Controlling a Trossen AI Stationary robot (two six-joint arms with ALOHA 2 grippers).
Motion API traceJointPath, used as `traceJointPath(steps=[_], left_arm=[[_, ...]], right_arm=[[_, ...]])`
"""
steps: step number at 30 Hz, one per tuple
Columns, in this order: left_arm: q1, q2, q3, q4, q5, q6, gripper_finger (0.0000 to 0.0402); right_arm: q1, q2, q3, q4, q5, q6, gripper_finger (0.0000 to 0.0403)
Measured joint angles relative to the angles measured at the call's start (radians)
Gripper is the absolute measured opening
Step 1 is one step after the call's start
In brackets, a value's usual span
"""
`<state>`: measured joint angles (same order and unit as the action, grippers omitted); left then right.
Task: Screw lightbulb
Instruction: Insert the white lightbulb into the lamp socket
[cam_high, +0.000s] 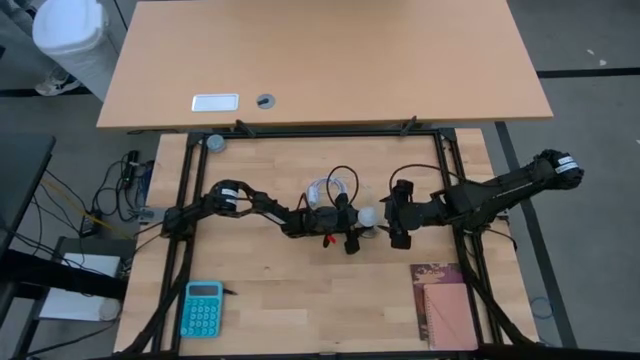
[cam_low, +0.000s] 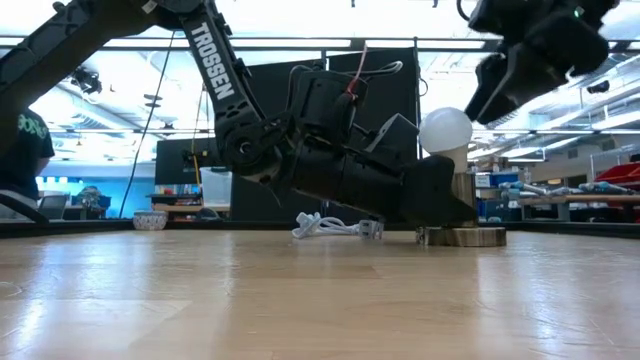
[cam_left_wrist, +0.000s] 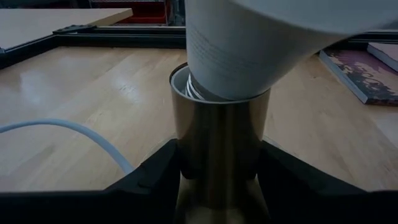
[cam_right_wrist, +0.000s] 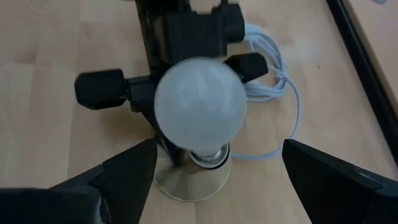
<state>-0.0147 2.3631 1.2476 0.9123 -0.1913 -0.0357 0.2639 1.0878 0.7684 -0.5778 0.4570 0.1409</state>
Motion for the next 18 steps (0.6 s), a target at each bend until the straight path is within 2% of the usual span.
traceJointPath(steps=[3,12,18], left_arm=[[0.0,0.0,0.0,-0.008,0.0,0.001,0.0191],[0.0,-0.001,0.0,-0.013,0.003,-0.011,0.0191],[0.0,-0.001,0.0,-0.014,0.01,-0.021,0.0191]], right_arm=[[-0.014,0.051,0.074,-0.07,-0.018,-0.007,0.035],[-0.06,0.33,0.343,-0.318,-0.067,-0.095,0.035],[-0.09,0.453,0.459,-0.41,-0.106,-0.15,0.035]])
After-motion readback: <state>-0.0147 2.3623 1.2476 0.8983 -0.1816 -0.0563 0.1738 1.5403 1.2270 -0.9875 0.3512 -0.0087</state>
